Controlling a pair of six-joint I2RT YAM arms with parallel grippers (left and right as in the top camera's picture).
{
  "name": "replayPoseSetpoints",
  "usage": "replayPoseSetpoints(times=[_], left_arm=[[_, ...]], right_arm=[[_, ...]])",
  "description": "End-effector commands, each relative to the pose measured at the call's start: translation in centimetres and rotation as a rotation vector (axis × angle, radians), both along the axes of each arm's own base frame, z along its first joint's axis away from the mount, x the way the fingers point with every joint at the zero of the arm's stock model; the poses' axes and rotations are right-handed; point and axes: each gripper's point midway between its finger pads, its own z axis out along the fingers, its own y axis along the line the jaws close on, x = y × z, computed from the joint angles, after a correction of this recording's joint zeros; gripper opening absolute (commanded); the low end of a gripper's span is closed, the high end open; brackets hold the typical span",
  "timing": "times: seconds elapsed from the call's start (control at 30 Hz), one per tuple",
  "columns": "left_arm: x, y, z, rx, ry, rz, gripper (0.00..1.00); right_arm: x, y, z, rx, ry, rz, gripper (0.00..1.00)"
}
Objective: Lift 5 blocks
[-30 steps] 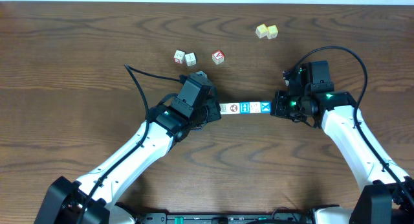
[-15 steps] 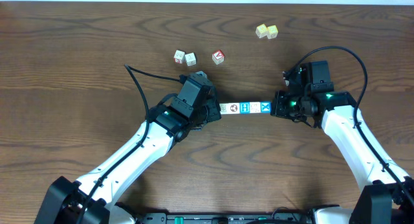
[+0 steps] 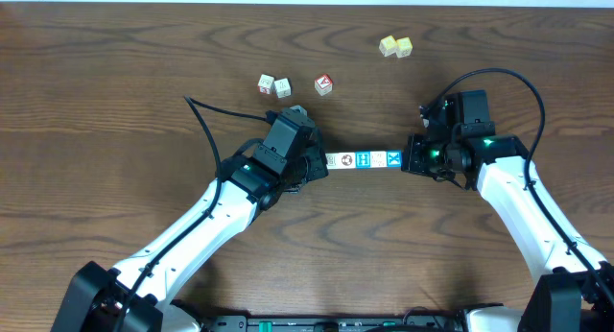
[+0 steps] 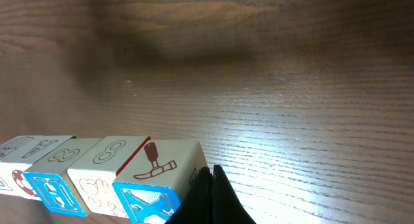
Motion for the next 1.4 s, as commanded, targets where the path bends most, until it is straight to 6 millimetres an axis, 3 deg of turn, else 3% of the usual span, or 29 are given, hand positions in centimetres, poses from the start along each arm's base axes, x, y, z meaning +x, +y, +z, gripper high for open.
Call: replayPoseSetpoints(times=[0.0,0.27,0.7,1.37], left_arm=[[-2.6,-4.4,1.1,-0.150,0.065,-0.161,0.08],[-2.6,-4.6,-0.2,-0.141,0.097,-0.162,0.07],[-2.5,-5.0,-0.2,-0.159,0.097,-0.175,0.07],[-2.5,-5.0,-0.5,-0.158,0.109,-0.168,0.07]], right_arm=[[-2.1,6.8,4.3,0.282,-0.014,0.204,0.01],[-2.1,6.8,4.3,0.282,-0.014,0.205,0.01],[-1.8,6.5,3.9,0.258,-0.014,0.193,0.01],[-1.7,7.3,1.3,0.227,0.042,0.207,0.01]])
